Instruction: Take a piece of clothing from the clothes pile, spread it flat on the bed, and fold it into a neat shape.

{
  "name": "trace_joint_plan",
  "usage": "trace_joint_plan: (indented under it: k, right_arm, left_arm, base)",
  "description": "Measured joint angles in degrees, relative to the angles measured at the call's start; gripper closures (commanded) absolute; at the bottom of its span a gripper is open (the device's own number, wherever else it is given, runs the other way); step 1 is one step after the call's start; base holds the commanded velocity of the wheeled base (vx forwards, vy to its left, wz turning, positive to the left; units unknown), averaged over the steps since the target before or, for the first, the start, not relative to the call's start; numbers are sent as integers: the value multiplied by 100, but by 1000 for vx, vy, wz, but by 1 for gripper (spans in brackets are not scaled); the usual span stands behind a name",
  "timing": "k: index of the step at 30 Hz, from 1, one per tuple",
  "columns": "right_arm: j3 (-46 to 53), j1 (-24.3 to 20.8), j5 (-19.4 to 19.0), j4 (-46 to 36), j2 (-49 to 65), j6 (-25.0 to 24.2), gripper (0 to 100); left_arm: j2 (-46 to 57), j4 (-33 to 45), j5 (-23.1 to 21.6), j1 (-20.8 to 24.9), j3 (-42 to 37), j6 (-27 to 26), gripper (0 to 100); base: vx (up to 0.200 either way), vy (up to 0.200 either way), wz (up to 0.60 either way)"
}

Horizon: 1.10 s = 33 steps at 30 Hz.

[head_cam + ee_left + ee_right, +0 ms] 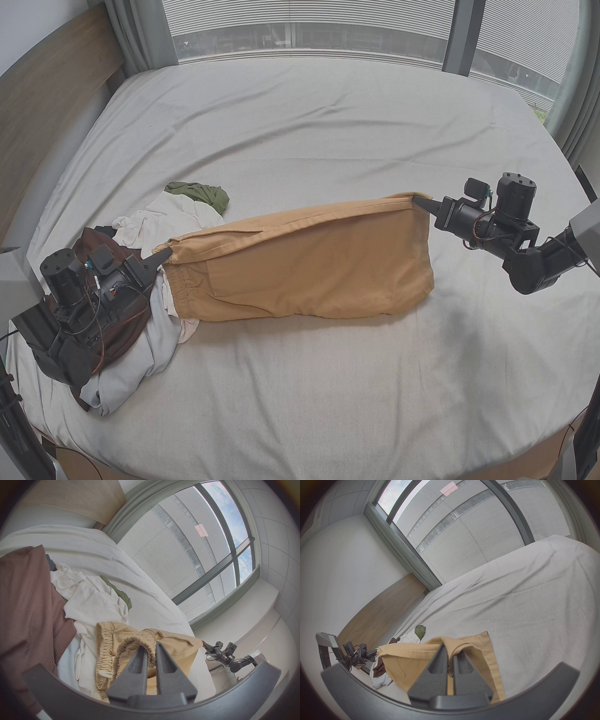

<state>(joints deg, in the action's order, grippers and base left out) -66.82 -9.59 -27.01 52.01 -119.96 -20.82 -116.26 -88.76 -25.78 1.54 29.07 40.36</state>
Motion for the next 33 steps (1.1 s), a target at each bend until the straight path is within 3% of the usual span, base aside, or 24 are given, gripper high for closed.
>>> trace_joint_plan:
  k: [14, 28, 29, 31, 32, 33]
  right_arm:
    - [-455, -38, 6, -13, -480, 46, 100]
    - [-696, -82, 6, -17, -700, 52, 100]
    - [-716, -84, 6, -17, -713, 63, 0]
    - [-759, -84, 6, -17, -747, 74, 0]
    - [-785, -84, 9, -17, -766, 74, 0]
    - [-809, -84, 11, -17, -783, 74, 0]
  left_arm:
    - [-502, -4, 422, 80, 422, 9, 100]
    - [-651, -2, 444, 33, 629, 39, 100]
    - [-653, -2, 444, 26, 640, 44, 100]
    - [-658, 2, 444, 11, 669, 46, 100]
    - [-660, 2, 446, 6, 680, 48, 0]
    - [-660, 2, 446, 0, 686, 52, 0]
  base:
    - [0, 0, 0]
    - [0, 0, 0]
    - [0, 0, 0]
    - [0, 0, 0]
    - [0, 0, 0]
    - [0, 0, 0]
